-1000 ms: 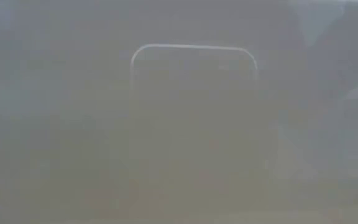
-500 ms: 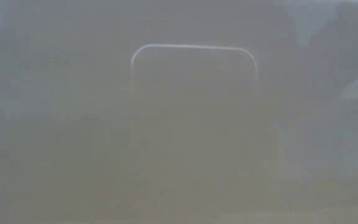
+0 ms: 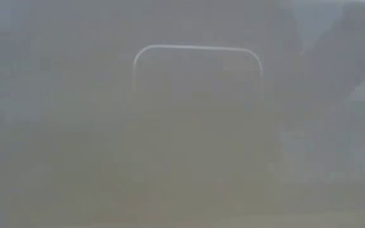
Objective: Pick & Place First Aid Supplies
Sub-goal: Put the blue alcohol pad into the top gray bin
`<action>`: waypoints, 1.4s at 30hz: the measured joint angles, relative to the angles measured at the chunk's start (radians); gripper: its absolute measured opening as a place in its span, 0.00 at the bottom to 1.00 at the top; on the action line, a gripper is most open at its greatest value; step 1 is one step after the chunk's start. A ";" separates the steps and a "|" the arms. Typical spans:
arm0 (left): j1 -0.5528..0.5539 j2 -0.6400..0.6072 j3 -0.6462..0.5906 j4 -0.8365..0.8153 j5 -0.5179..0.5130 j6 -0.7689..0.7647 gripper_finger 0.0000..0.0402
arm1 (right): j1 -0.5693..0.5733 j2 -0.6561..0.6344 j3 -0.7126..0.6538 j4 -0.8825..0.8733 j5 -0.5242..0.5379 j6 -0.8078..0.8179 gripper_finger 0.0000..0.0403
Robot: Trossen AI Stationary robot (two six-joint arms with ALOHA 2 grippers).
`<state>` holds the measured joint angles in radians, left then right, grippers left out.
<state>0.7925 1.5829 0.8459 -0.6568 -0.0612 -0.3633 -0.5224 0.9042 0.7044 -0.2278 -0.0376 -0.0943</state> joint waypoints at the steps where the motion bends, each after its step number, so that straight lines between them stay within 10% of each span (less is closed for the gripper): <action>1: 0.000 0.000 0.000 -0.022 -0.003 -0.011 0.34 | 0.000 0.000 0.000 -0.003 0.000 0.000 0.02; 21: -0.001 -0.006 -0.036 -0.033 -0.022 -0.072 0.33 | 0.000 0.000 0.000 -0.045 -0.001 0.008 0.02; 32: -0.001 -0.004 -0.038 0.013 -0.053 -0.028 0.02 | 0.000 0.000 0.000 -0.045 0.000 0.035 0.02; 42: -0.034 -0.063 0.029 -0.017 0.003 0.000 0.01 | 0.000 0.000 0.000 -0.046 -0.001 0.035 0.02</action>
<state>0.7589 1.5199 0.8746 -0.6740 -0.0577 -0.3634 -0.5221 0.9040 0.7044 -0.2733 -0.0383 -0.0593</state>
